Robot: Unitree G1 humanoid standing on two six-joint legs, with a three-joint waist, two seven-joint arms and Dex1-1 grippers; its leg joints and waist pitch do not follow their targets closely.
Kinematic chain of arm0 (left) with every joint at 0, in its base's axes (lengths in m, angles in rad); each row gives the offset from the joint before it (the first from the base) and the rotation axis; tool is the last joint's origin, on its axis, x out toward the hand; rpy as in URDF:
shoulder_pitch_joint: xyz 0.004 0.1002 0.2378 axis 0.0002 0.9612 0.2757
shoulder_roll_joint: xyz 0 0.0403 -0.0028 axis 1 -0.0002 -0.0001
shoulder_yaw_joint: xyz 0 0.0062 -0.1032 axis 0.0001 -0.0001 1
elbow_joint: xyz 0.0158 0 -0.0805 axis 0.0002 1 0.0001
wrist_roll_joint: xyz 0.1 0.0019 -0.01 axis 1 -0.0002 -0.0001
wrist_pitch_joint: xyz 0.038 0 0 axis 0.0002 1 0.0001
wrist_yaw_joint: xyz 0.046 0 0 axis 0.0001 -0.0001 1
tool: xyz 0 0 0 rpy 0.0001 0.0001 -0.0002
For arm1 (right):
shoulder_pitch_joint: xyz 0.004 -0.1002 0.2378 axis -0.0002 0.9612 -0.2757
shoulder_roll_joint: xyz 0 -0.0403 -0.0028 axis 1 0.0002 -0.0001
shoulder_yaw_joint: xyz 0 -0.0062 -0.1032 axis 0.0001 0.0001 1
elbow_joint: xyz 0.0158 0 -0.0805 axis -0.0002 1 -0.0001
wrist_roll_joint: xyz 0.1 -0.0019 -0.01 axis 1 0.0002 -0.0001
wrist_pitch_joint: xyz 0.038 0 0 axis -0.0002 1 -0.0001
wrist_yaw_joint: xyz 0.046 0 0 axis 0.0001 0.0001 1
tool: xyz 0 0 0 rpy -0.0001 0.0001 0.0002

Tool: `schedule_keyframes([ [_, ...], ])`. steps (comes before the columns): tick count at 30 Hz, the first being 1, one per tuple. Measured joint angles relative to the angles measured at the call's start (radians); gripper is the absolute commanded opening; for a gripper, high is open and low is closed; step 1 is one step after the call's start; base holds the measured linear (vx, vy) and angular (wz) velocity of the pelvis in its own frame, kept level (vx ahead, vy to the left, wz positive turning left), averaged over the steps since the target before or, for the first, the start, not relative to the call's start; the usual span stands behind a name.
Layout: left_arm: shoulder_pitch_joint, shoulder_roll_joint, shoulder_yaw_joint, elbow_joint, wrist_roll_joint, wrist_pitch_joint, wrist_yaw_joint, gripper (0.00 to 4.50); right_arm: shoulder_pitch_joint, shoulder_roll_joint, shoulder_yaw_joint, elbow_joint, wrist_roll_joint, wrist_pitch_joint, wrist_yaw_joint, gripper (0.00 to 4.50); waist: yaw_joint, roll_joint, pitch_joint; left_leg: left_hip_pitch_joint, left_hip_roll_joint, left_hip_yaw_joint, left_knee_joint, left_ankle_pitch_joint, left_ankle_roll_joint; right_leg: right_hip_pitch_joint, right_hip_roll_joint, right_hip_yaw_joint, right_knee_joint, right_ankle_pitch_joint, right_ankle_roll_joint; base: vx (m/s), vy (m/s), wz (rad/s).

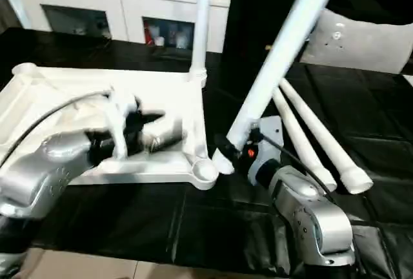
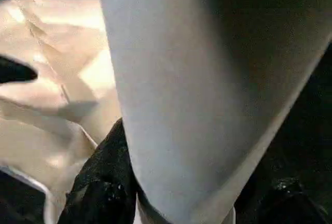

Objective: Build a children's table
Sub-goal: Pick table leg, then insert table leg to table base

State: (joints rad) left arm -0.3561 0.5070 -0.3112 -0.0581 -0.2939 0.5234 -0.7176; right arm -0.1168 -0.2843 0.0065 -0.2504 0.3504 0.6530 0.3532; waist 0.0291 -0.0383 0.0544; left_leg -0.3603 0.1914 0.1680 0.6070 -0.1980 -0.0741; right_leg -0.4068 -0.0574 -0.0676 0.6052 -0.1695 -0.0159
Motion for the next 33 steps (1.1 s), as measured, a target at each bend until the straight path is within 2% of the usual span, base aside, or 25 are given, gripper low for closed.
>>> schedule_keyframes([
  [3,0.002,-0.002,-0.008,0.029,0.014,-0.02,0.002,4.5,0.001,0.029,-0.008,0.0,0.001,-0.034,-0.015,1.91,-0.001,0.0,0.0,0.001,0.0,0.0,0.0,0.0,0.0,0.0,0.0,0.0,0.0,0.0,0.0,0.0,0.0,0.0],
  [8,-0.003,-0.001,-0.009,0.045,0.035,-0.059,-0.013,4.5,0.001,0.05,-0.051,0.0,0.049,-0.075,0.006,1.91,-0.003,0.0,0.0,0.002,0.0,0.0,0.0,0.0,0.0,0.001,0.0,0.0,0.0,0.0,0.0,0.0,0.0,0.0],
  [12,-0.005,0.015,-0.022,0.079,0.062,-0.103,-0.045,4.5,0.001,0.045,-0.057,0.0,0.032,-0.124,-0.002,1.91,-0.003,0.0,0.0,0.002,0.0,0.0,-0.001,0.0,0.0,0.001,0.0,0.0,0.0,0.0,0.0,0.0,0.0,0.0],
  [19,-0.035,0.041,-0.068,0.152,0.101,-0.161,-0.15,4.5,0.027,-0.018,-0.031,0.003,0.031,-0.072,0.073,1.91,0.001,0.003,0.001,0.003,0.0,0.001,-0.002,0.0,0.0,0.001,0.0,0.0,0.0,0.0,-0.001,0.0,0.0,0.0],
  [20,-0.046,0.042,-0.073,0.163,0.104,-0.17,-0.171,4.33,0.027,-0.022,-0.028,0.011,0.033,-0.071,0.078,1.91,0.001,0.003,0.001,0.003,0.0,0.001,-0.002,0.0,0.0,0.001,0.0,0.001,0.0,0.0,-0.001,0.0,0.0,0.0],
  [23,-0.07,0.042,-0.09,0.185,0.116,-0.195,-0.213,4.23,0.027,-0.03,-0.028,0.027,0.036,-0.061,0.083,1.91,0.0,0.003,0.001,0.005,0.0,0.001,-0.002,0.0,0.0,0.002,0.0,0.001,0.0,0.0,-0.001,0.0,0.0,0.0],
  [29,-0.138,0.011,-0.101,0.304,0.144,-0.232,-0.249,3.69,0.027,-0.054,-0.008,0.027,0.033,-0.014,0.092,1.91,0.0,0.004,0.001,0.006,0.0,0.001,-0.002,0.0,0.0,0.003,0.0,0.001,0.0,0.0,-0.001,0.0,0.0,0.0],
  [33,-0.15,0.004,-0.101,0.319,0.136,-0.226,-0.301,3.38,0.031,-0.06,0.002,0.014,0.042,0.054,0.093,1.91,0.001,0.005,0.001,0.006,0.0,0.001,-0.003,0.0,0.0,0.003,0.0,0.001,0.0,0.0,-0.001,0.0,0.0,0.0],
])
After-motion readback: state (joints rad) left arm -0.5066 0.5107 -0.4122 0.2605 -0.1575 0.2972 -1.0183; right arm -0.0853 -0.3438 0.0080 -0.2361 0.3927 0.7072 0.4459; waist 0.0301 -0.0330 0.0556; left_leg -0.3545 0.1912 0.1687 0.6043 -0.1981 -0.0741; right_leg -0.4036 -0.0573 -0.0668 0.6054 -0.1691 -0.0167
